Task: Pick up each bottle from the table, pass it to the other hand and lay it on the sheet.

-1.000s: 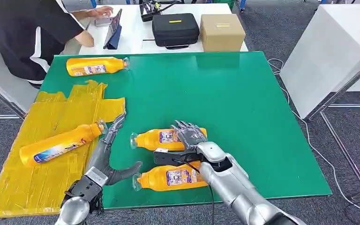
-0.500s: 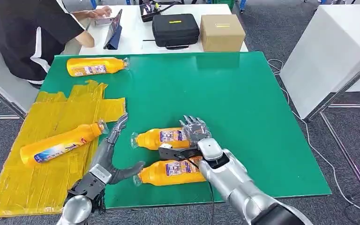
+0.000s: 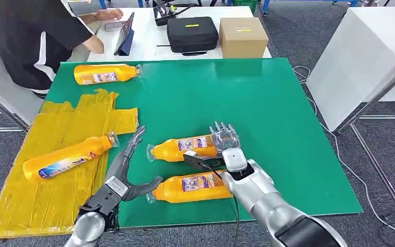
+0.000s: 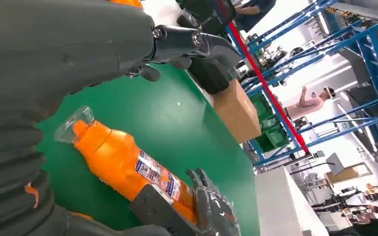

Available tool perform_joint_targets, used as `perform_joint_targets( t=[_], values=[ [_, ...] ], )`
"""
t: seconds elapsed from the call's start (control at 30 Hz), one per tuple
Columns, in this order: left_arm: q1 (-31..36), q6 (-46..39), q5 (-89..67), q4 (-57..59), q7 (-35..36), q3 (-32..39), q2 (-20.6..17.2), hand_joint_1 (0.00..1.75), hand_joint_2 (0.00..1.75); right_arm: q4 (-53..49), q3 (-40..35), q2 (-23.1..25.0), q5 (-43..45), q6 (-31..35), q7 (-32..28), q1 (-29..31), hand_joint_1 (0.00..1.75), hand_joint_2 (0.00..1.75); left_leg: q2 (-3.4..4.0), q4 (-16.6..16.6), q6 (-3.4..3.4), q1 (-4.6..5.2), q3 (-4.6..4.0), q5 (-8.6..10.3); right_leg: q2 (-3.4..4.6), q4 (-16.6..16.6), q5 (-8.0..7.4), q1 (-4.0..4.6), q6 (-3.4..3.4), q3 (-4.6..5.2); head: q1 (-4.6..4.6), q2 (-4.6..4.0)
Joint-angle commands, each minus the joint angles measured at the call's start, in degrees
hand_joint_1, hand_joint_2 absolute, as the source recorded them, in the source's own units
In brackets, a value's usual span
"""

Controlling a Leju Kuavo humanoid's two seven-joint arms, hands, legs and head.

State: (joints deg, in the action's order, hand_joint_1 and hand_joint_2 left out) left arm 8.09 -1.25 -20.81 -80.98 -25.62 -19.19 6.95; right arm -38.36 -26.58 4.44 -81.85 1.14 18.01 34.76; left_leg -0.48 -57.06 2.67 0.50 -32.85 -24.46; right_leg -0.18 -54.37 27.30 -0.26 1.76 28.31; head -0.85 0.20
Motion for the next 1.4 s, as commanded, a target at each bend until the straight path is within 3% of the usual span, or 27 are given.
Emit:
perform_joint_targets(
  t=[0.03, 0.5, 0.53, 0.57, 0.63, 0.93, 0.97, 1.4],
  values=[
    [2.0, 0.2, 0.1, 3.8, 0.3, 0.6, 0.1, 0.0, 1.75, 5.5, 1.0, -0.7, 0.0, -0.1, 0.1, 0.6, 0.0, 1.75, -0.09, 0.1, -0.19, -0.05, 0.05, 0.05, -0.11, 0.1, -0.03, 0.03, -0.05, -0.11, 0.02, -0.02],
    [2.0, 0.2, 0.1, 3.8, 0.3, 0.6, 0.1, 0.0, 1.75, 5.5, 1.0, -0.7, 0.0, -0.1, 0.1, 0.6, 0.0, 1.75, -0.1, 0.1, -0.15, -0.02, 0.15, 0.04, -0.11, 0.1, -0.01, -0.01, -0.04, -0.21, 0.0, 0.0],
    [2.0, 0.2, 0.1, 4.1, 0.3, 0.5, 0.2, 0.0, 1.75, 5.4, 1.4, -0.5, 0.0, -0.1, 0.2, 0.3, 0.47, 1.75, -0.09, 0.0, -0.11, -0.01, 0.15, 0.02, -0.09, 0.1, 0.0, -0.02, -0.02, -0.21, 0.02, 0.0],
    [2.2, 0.2, 0.1, 4.5, 0.2, 0.5, 0.4, 0.0, 1.75, 5.0, 2.0, -0.4, -0.2, 0.0, 0.3, 0.0, 1.48, 1.75, -0.1, 0.1, -0.15, -0.03, 0.15, 0.04, -0.11, 0.1, -0.02, -0.01, -0.03, -0.23, 0.02, 0.0],
    [2.3, 0.3, 0.1, 4.9, 0.2, 0.4, 0.5, 0.0, 1.75, 4.4, 2.4, -0.4, -0.2, 0.0, 0.4, -0.7, 1.75, 1.75, -0.11, 0.1, -0.15, -0.02, 0.17, 0.04, -0.12, 0.1, -0.02, -0.02, -0.04, -0.24, 0.0, -0.02],
    [2.0, 0.2, 0.1, 4.0, 0.3, 0.3, 0.2, 0.0, 1.75, -0.4, 4.8, -0.4, -1.4, -0.7, -1.1, -3.9, 1.75, 1.75, -0.12, 0.1, -0.18, -0.01, 0.21, 0.02, -0.13, 0.1, 0.01, -0.03, -0.05, -0.26, 0.02, -0.02],
    [0.8, -1.1, 0.8, 2.9, 0.7, 2.0, 0.7, 0.0, 1.75, -1.6, 5.1, 0.1, -0.6, -0.2, -4.5, -5.1, 1.75, 1.75, -0.12, 0.1, -0.22, -0.04, 0.21, 0.02, -0.14, 0.1, 0.0, 0.0, -0.06, -0.28, 0.0, 0.0],
    [-0.3, -0.5, 1.0, 2.0, 0.8, 3.2, 0.7, 0.0, 1.75, -4.7, 6.6, 0.2, -1.8, -0.6, -5.4, -7.5, 1.75, 1.75, 0.03, 0.1, -0.16, -0.05, 0.22, -0.01, -0.05, 0.1, 0.0, 0.01, -0.04, -0.26, 0.0, -0.02]
  ],
)
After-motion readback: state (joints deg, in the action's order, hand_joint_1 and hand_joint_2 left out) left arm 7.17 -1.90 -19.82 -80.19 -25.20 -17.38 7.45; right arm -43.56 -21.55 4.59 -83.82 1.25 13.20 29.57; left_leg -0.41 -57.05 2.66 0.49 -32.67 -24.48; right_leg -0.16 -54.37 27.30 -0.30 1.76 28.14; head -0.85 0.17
